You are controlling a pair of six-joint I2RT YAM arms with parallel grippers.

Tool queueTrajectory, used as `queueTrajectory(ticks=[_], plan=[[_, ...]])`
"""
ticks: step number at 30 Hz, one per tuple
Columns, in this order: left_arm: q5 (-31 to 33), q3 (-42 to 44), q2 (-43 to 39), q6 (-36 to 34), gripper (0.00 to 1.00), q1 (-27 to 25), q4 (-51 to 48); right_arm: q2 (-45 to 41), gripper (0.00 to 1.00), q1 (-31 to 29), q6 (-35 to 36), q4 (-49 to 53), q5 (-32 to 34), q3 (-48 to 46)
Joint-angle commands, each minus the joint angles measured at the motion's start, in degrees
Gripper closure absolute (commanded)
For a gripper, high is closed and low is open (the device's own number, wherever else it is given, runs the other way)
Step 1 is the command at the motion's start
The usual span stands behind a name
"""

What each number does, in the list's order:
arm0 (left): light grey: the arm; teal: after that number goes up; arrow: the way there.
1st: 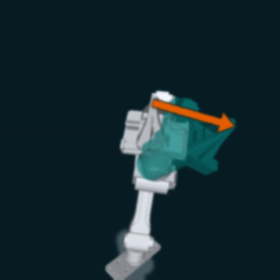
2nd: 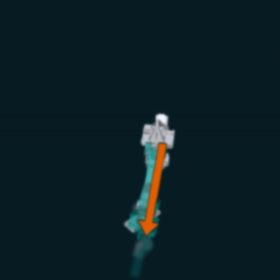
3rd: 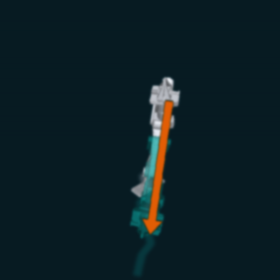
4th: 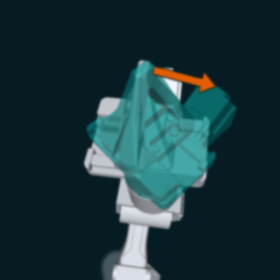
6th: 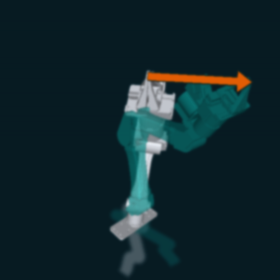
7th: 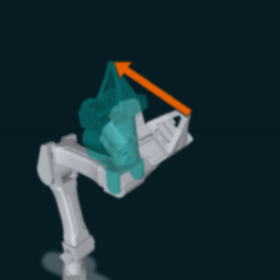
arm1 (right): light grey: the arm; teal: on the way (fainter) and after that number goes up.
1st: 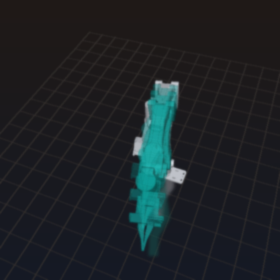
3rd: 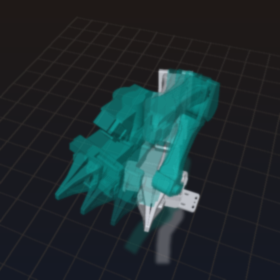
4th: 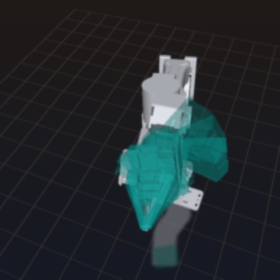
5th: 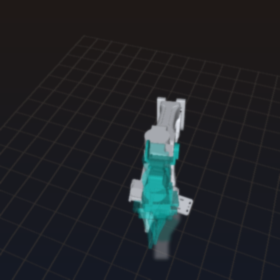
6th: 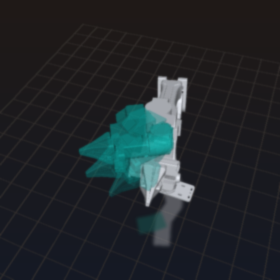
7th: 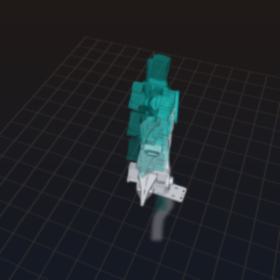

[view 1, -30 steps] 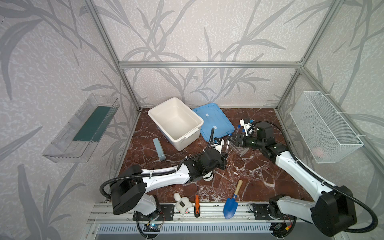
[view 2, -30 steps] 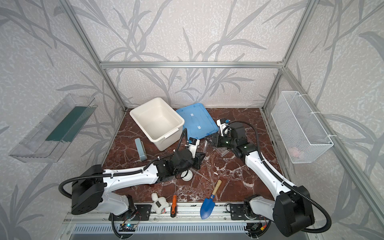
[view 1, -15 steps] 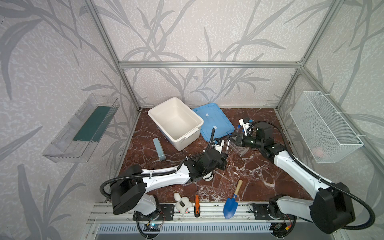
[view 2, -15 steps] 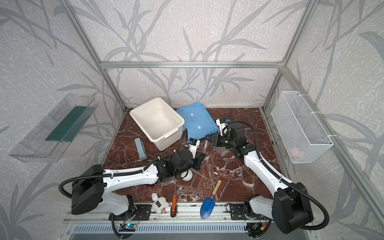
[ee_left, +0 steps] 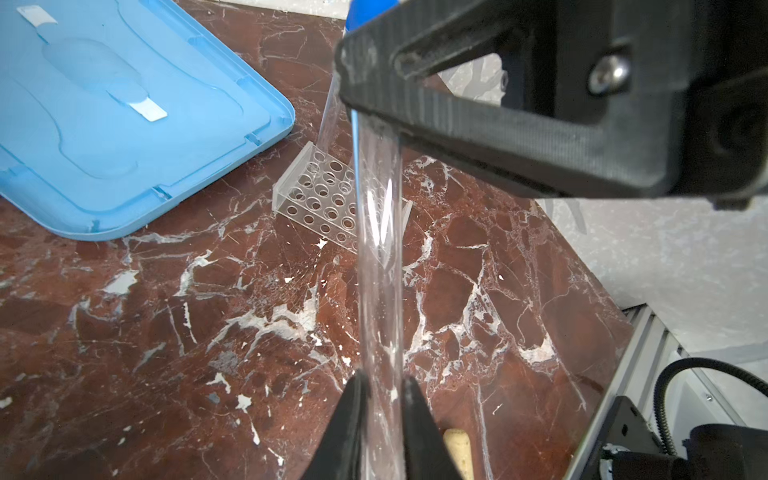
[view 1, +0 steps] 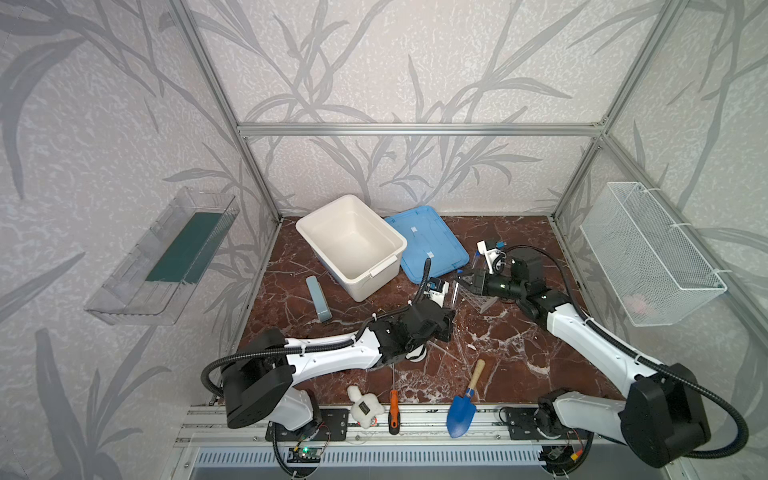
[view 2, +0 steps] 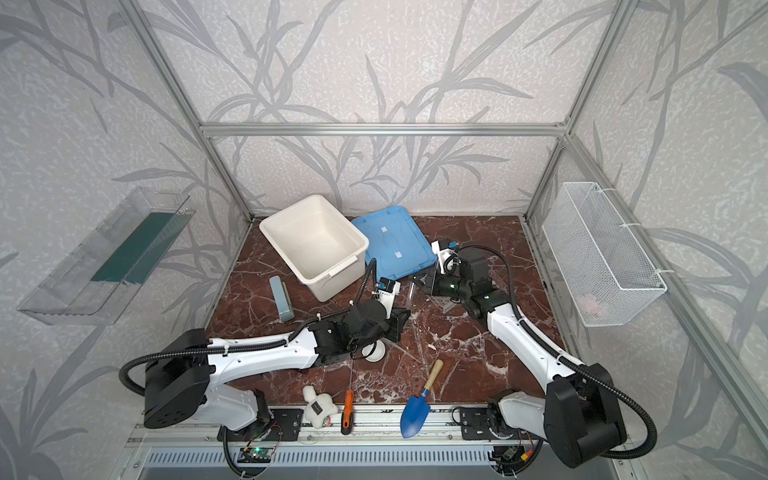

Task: Organize the chemistry lab equipment
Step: 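Close the right gripper on the blue cap while the left gripper releases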

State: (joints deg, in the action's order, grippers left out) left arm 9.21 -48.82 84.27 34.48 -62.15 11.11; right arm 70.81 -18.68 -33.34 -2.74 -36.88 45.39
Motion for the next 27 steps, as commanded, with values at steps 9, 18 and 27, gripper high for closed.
queueTrajectory(ticks=[9,18,27], plan=[[-4.76,0.2,-1.53,0.74,0.01,0.24,6.98,-10.85,0.86,-0.12,8.68,6.07,15.18,-1.39],[-18.6,-1.52,3.38,6.04,0.01,4.85,14.31,-17.79,0.84,-0.04,17.8,8.96,35.8,-3.27],[-20.12,-8.44,9.42,4.07,0.01,6.25,9.97,-15.61,0.8,0.09,26.0,-4.76,48.05,-8.57]])
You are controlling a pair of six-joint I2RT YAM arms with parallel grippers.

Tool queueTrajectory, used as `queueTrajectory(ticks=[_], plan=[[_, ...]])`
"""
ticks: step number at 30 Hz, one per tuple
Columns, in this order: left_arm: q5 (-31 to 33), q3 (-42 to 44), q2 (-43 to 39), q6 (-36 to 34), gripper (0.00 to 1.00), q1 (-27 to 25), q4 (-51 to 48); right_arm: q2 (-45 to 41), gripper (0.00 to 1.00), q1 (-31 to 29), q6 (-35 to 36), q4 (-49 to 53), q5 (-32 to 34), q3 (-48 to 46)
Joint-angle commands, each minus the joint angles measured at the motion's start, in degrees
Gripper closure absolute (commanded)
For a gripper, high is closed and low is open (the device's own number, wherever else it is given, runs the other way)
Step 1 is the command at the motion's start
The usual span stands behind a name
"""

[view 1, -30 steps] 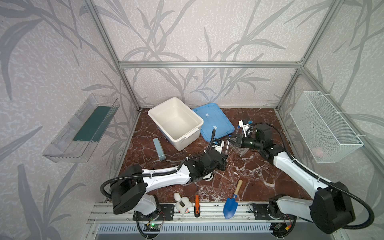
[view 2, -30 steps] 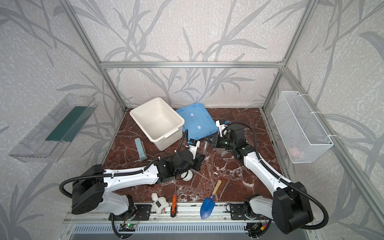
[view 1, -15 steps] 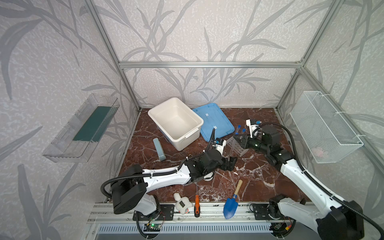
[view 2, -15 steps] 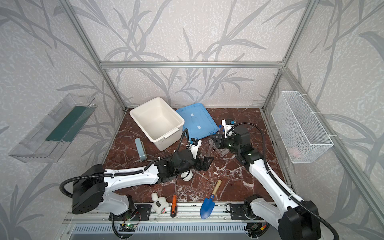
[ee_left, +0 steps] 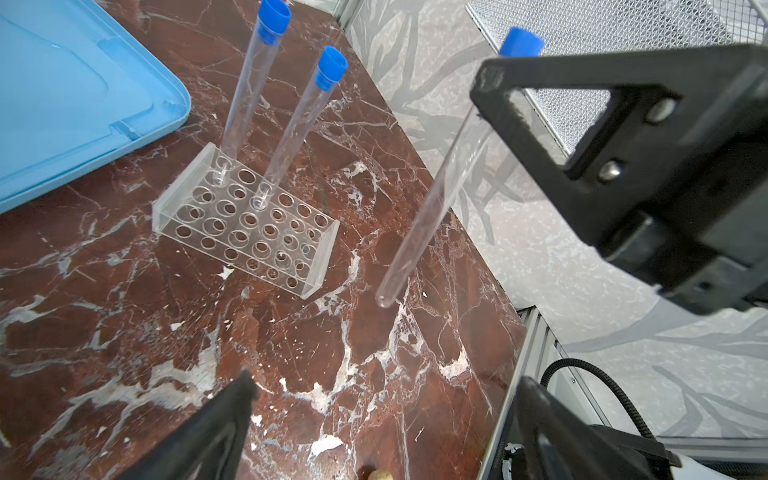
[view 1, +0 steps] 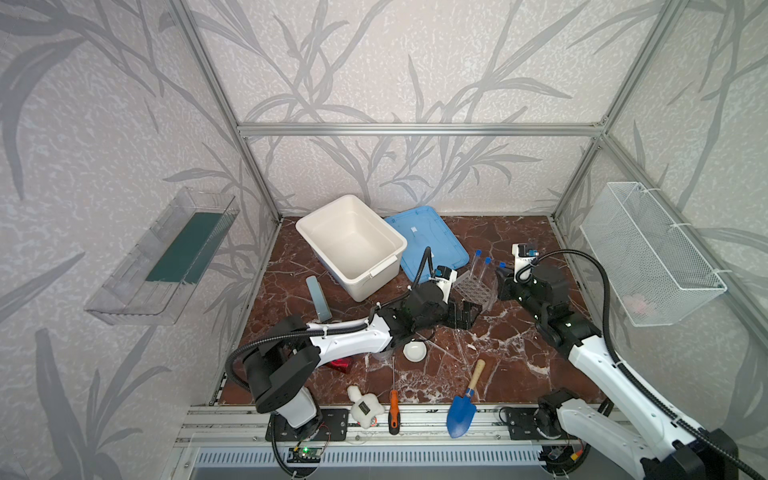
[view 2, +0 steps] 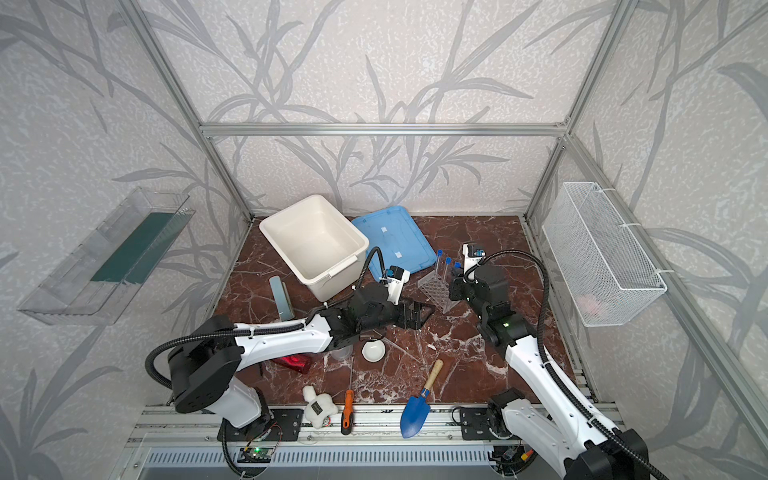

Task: Organize the chemistry lab equipment
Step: 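Close the right gripper on the blue cap while the left gripper releases, then carry the tube with the right gripper over the clear rack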

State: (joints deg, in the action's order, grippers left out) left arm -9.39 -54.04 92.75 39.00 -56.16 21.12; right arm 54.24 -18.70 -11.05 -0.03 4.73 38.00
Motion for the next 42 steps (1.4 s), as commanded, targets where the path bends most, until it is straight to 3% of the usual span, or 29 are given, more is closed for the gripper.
queueTrajectory(ticks=[1,5,10,21,42], plan=[[-1.45,-4.01,1.39,-0.86,0.01,0.26,-0.64,1.55,0.8,0.07,3.75,-9.4,6.75,-1.77],[-0.83,-7.69,4.13,-2.13,0.01,0.27,-4.21,4.79,0.8,0.09,3.91,-15.79,7.89,-3.26],[-4.05,-7.21,6.85,0.48,0.01,1.67,2.03,8.94,0.8,0.7,4.09,-22.44,8.35,-4.49],[-3.85,-10.2,10.52,-1.63,0.01,2.11,-0.69,15.96,0.8,2.88,3.09,-33.98,5.82,-6.72],[-6.02,-11.72,14.22,-0.9,0.01,2.11,0.27,21.58,0.8,3.76,3.79,-39.1,6.96,-7.78]])
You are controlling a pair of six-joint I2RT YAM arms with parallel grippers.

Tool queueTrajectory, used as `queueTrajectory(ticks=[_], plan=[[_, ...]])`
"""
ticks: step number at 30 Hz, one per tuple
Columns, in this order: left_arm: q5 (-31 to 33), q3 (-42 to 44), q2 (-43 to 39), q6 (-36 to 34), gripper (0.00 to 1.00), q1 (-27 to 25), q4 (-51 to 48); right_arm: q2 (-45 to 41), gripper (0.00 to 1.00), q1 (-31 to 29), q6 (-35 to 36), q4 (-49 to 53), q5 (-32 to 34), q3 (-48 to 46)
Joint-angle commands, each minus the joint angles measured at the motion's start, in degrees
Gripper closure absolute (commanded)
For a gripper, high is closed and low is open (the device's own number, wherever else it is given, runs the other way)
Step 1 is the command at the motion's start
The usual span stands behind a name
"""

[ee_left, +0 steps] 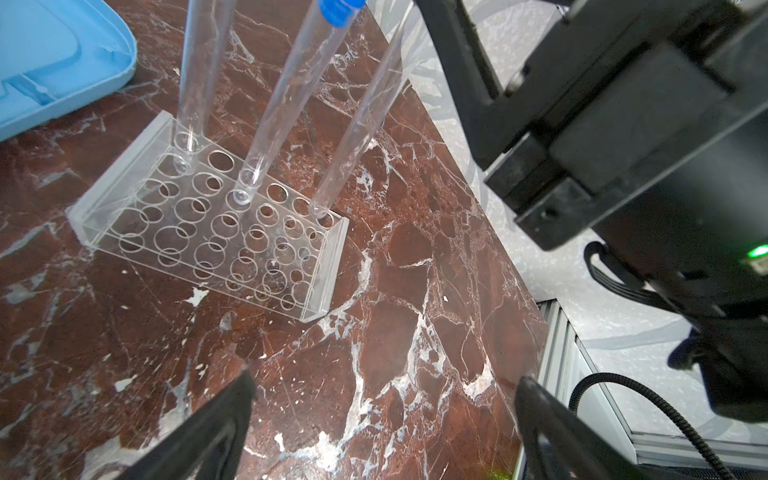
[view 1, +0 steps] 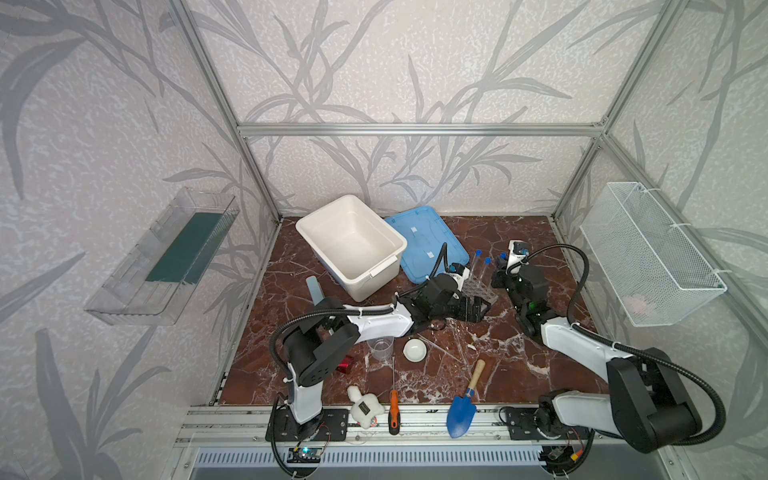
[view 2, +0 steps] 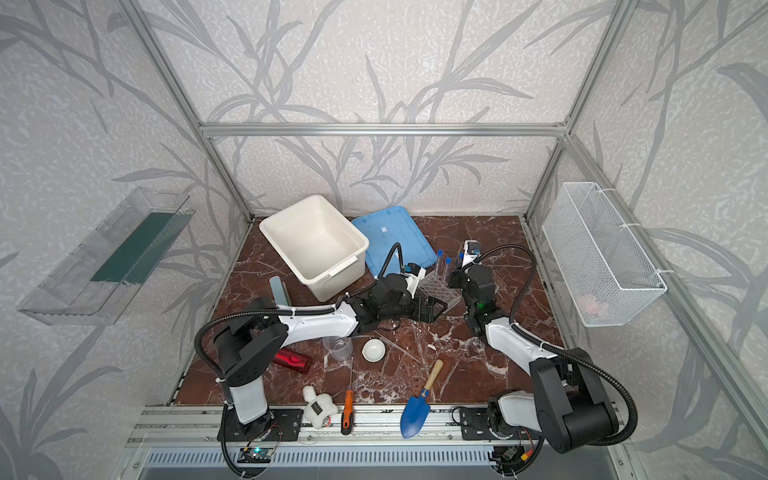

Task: Organize the chemistry lab equipment
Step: 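Carry the tube with the right gripper over the clear rack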

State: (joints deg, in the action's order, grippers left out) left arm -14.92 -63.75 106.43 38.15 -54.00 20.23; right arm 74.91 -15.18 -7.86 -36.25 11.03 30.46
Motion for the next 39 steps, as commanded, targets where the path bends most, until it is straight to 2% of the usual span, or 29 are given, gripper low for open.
queueTrajectory(ticks=[1,15,21,26,35,39], plan=[[-0.28,-2.0,0.55,-0.02,0.01,-0.06,1.13,1.3,0.8,0.24,0.65,-3.11,0.45,-0.22],[0.03,-1.25,0.46,0.13,0.01,-0.06,1.22,4.63,0.8,0.32,0.2,-5.74,2.15,0.59],[0.43,-0.95,0.45,0.08,0.01,-0.06,1.13,0.32,0.8,0.24,0.23,-2.69,0.73,1.81],[0.58,-1.12,0.73,-0.06,0.01,-0.06,1.08,0.11,0.8,0.27,1.5,-2.78,1.52,1.96],[0.33,-1.38,1.38,0.02,0.01,-0.06,1.03,4.45,0.8,0.24,2.67,-12.97,1.89,0.2],[0.39,-1.34,1.59,0.08,0.01,-0.06,1.11,4.93,0.8,0.24,2.52,-12.49,1.28,0.49]])
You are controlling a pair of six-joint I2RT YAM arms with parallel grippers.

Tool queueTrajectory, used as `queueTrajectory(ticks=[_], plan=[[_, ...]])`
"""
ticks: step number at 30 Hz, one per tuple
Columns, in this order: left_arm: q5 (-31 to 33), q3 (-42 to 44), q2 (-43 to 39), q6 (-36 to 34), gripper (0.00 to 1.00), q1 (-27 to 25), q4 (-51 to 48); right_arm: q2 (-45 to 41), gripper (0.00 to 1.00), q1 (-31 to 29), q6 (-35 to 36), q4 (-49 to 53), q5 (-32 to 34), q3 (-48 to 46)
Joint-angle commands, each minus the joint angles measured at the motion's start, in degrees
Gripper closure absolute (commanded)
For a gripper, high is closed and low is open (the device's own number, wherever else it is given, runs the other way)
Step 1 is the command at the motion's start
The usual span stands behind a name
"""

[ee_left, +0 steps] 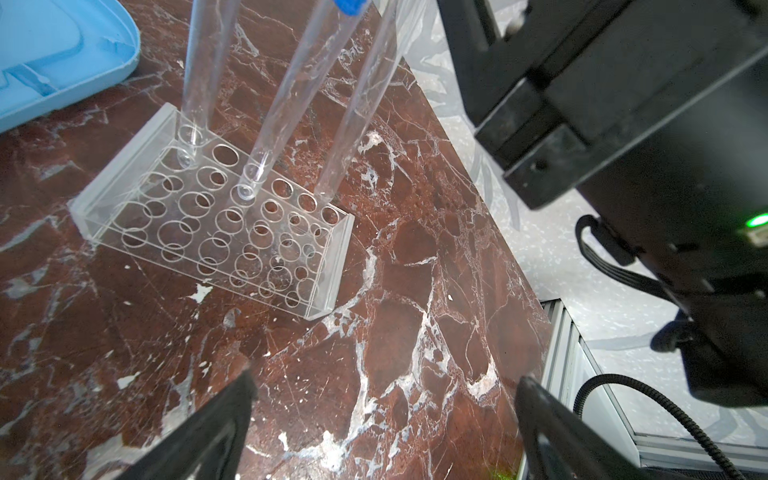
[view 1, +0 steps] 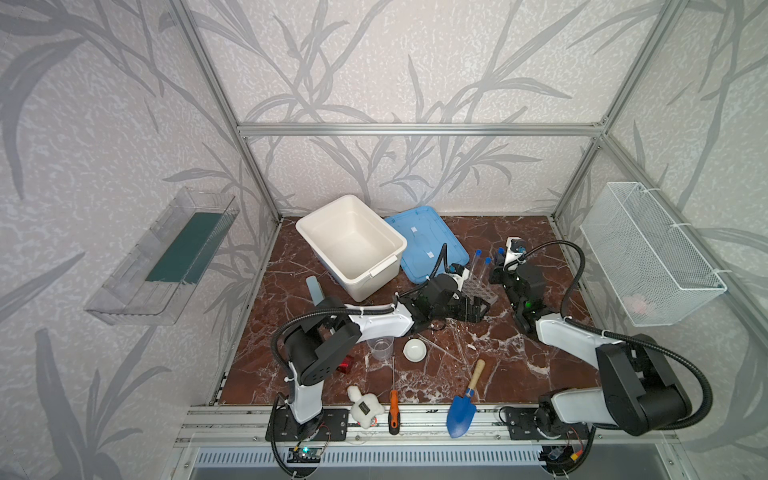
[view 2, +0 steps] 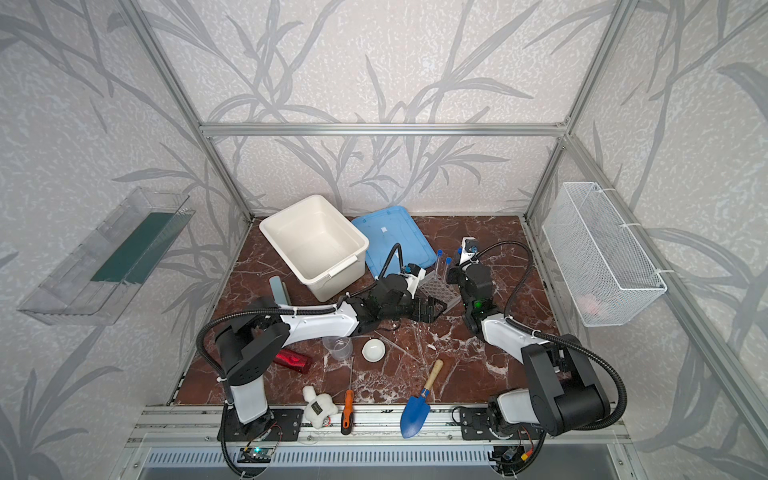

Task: Organize the chemistry lab equipment
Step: 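Carry the tube with the right gripper over the clear rack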

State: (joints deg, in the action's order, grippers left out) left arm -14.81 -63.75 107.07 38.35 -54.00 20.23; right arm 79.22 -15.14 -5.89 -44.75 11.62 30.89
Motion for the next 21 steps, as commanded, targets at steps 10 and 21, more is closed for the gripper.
queueTrajectory(ticks=[10,21], plan=[[0.2,-1.43,1.57,-0.09,0.01,-0.06,1.37,2.49,0.81,0.19,0.45,-5.66,1.01,-1.08],[-0.22,-1.14,1.76,-0.03,0.01,0.03,2.05,4.65,0.81,0.19,1.75,-6.47,2.53,-0.92]])
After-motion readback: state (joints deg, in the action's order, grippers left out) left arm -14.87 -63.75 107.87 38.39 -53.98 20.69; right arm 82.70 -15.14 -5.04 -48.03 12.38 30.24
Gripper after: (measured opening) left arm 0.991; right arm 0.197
